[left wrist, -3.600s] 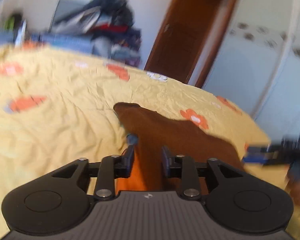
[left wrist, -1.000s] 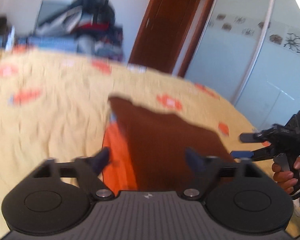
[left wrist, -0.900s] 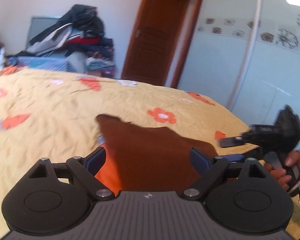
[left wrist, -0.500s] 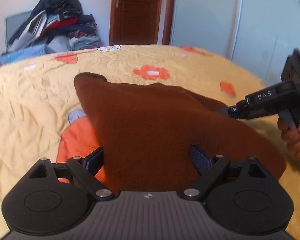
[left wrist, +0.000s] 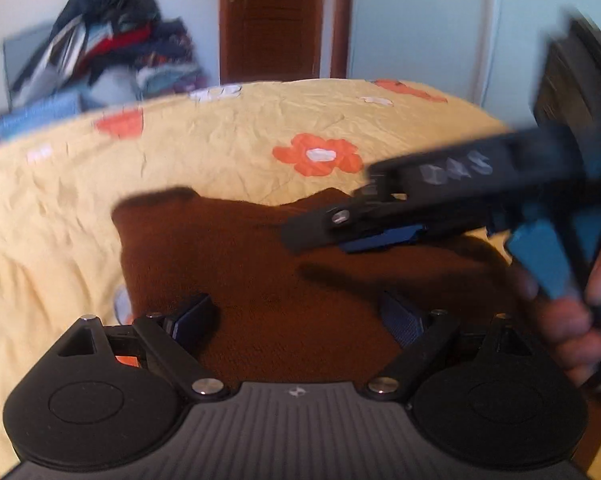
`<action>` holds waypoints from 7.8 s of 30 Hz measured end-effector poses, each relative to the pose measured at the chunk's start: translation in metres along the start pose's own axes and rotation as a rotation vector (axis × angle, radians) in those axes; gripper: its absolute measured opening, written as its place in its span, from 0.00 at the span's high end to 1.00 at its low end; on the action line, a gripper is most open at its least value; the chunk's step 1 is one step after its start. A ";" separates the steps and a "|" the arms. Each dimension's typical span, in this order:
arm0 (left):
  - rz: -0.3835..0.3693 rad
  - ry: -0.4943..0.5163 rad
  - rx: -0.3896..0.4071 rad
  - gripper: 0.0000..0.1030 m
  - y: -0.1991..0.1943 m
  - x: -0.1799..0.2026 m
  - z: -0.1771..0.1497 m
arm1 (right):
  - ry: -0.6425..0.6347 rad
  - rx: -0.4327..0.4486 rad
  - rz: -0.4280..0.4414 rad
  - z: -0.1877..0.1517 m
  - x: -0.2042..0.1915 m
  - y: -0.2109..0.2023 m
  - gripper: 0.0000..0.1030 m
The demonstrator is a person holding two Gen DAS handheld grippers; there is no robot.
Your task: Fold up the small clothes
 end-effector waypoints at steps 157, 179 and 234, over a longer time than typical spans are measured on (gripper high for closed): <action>0.036 -0.263 0.062 0.45 -0.105 -0.009 -0.096 | -0.008 -0.131 0.062 -0.126 -0.009 -0.125 0.57; 0.363 -0.193 0.026 0.00 -0.112 0.019 -0.130 | -0.323 0.094 -0.572 -0.174 -0.034 -0.130 0.00; 0.351 -0.171 0.031 0.00 -0.113 0.022 -0.130 | -0.296 0.122 -0.623 -0.175 -0.030 -0.134 0.00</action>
Point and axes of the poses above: each gripper's, at about its wrist camera, not at the fingertips, and y roughly the way its jaws point, x to its right, z to its top, the point moved 9 cm from there along y, roughly the way its jaws point
